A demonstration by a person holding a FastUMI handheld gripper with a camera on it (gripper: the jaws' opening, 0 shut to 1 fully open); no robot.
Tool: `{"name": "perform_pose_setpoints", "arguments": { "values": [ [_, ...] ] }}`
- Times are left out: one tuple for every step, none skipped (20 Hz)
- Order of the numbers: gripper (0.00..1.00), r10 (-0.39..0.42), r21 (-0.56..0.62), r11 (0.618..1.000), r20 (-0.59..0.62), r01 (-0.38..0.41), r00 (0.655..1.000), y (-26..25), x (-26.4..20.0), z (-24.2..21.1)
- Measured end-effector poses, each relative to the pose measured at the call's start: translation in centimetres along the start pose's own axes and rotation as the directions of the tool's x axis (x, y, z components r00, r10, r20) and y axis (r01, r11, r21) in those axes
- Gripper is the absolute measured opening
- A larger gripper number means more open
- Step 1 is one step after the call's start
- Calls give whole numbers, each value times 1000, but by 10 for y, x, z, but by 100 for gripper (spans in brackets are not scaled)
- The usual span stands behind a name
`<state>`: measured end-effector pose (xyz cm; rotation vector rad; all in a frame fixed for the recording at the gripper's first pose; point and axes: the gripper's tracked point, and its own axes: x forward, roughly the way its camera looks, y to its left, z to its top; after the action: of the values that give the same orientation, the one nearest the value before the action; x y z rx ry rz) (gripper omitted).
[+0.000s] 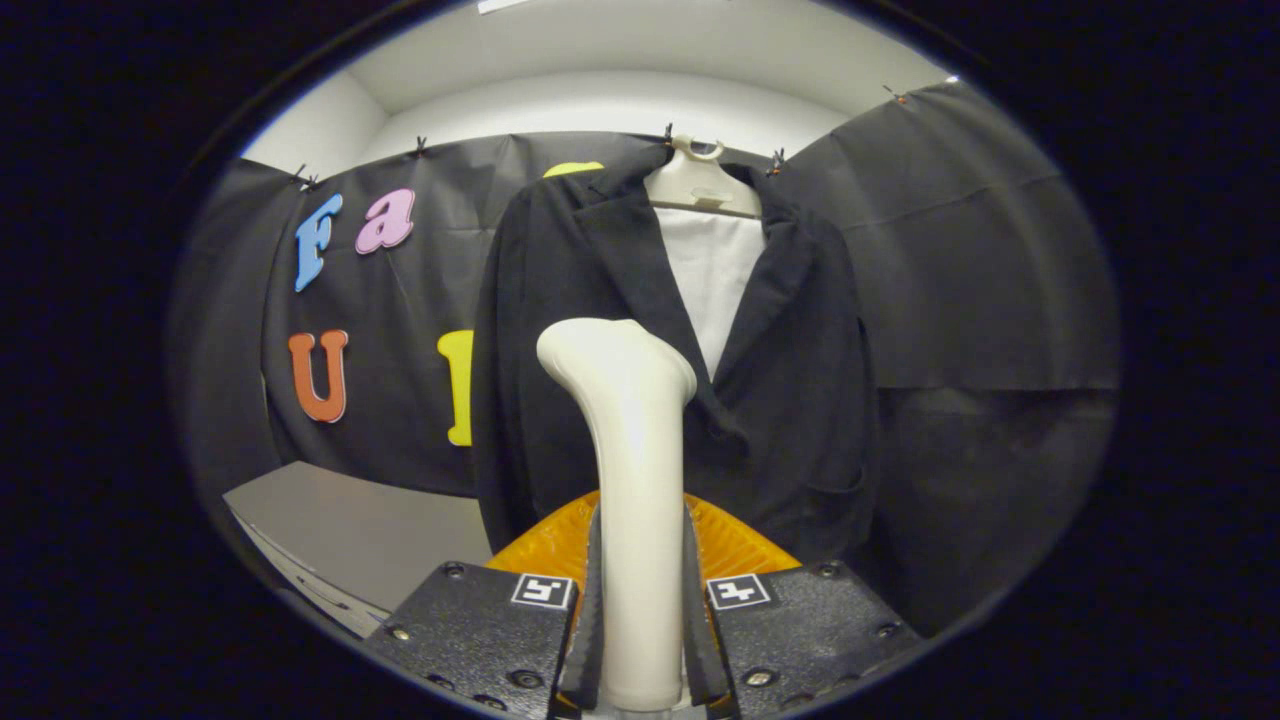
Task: Iron the clothes twice with a garment steamer, once on the left side and once on the right side.
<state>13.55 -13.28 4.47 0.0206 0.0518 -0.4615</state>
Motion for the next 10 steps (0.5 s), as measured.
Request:
{"name": "perform_pose_setpoints", "arguments": {
  "values": [
    [36, -1, -5, 1000, -14, 1, 1000, -2, -1, -7],
    [36, -2, -12, 1000, -29, 1, 1000, -2, -2, -15],
    [36, -3, -17, 1000, -44, 2, 999, -3, -2, -21],
    [36, -5, -22, 1000, -60, 4, 998, -4, -2, -30],
    [36, -6, -27, 1000, -76, 4, 997, -5, -3, -37],
    [36, -8, -31, 1000, -93, 5, 996, -6, -2, -45],
    [36, -8, -33, 999, -107, 5, 994, -6, -3, -52],
    [36, -11, -38, 999, -122, 7, 992, -6, -3, -60],
    [36, -16, -42, 999, -136, 10, 991, -7, -4, -68],
    [36, -21, -44, 999, -151, 14, 988, -10, -5, -75]
  ]
}}
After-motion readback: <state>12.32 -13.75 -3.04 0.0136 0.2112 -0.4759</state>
